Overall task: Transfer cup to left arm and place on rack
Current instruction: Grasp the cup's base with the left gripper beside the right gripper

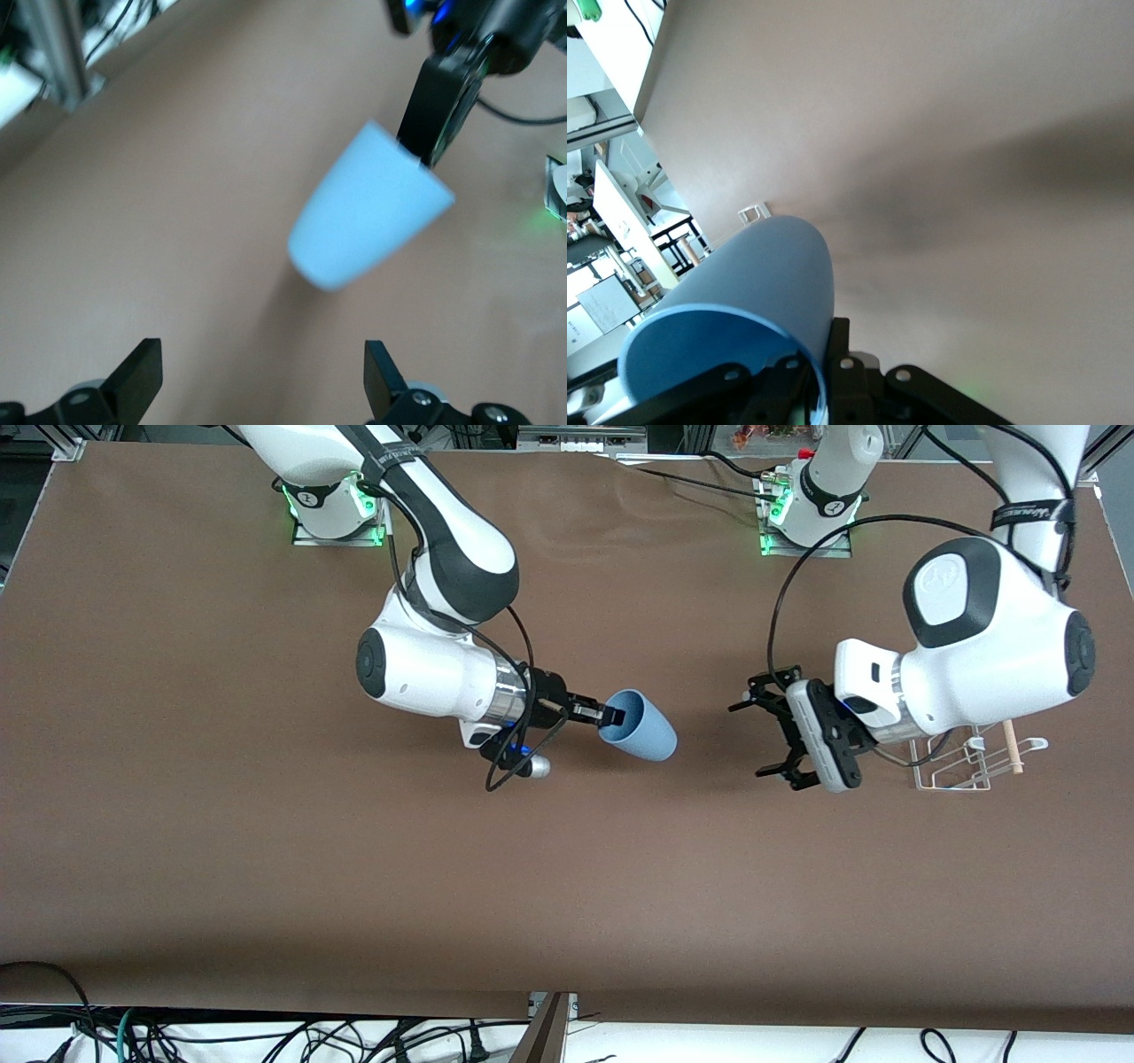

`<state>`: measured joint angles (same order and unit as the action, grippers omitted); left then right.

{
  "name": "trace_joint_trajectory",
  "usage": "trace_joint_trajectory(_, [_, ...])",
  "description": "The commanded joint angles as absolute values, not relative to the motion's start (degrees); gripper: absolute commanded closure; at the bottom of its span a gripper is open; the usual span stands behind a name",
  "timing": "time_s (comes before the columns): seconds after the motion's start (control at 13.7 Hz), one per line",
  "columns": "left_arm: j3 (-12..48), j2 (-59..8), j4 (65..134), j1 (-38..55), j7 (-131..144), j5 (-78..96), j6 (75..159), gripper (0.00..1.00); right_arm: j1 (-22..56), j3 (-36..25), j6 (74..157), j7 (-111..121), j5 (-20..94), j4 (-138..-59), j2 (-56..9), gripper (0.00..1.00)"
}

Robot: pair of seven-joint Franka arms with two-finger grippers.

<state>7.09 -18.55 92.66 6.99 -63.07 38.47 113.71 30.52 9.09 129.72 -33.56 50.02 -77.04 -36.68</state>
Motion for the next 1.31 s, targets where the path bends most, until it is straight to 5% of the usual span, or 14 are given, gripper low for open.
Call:
trace_joint_trajectory(0.0, [6.86,-21.09,91.49,8.17,-76.50,46.02,115.31,0.00,30.76,10.10,129.64,-36.46,51.42,-74.18,-37.88,1.00])
trace_joint_trajectory(1.24, [10.63,-16.70,98.53,6.68,-89.38,47.46,108.54,0.00,31.55,11.69,129.55,-43.50,51.33,-70.49,-37.70,1.00])
